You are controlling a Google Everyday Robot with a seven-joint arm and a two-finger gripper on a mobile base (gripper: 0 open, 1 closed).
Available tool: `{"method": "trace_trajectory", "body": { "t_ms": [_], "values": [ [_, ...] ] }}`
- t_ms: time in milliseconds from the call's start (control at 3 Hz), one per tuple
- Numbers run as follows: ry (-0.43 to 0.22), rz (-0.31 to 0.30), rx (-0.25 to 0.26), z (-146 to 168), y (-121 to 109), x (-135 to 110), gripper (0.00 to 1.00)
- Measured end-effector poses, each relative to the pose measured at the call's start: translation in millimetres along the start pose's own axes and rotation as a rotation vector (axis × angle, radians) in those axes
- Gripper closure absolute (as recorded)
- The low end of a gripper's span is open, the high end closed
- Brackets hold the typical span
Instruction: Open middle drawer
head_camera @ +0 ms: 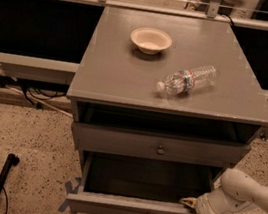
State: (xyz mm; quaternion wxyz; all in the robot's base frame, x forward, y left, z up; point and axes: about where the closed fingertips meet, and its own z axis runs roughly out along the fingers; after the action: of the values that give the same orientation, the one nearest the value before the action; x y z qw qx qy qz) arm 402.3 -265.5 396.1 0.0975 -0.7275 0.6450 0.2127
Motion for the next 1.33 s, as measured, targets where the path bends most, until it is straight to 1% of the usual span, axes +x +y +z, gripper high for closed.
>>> {"method": "trace_trajectory", "body": {
  "t_ms": [333,667,1000,1333],
  "values": [
    [-0.009,-0.024,-0.002,2,1,-3,0.17],
    [-0.03,-0.04,-0.014,-3,14,-6,0.2],
    [-0.035,-0.044,-0.043,-8,32,-7,0.2],
    [-0.037,-0.048,-0.059,-16,46,-12,0.2]
  ]
}}
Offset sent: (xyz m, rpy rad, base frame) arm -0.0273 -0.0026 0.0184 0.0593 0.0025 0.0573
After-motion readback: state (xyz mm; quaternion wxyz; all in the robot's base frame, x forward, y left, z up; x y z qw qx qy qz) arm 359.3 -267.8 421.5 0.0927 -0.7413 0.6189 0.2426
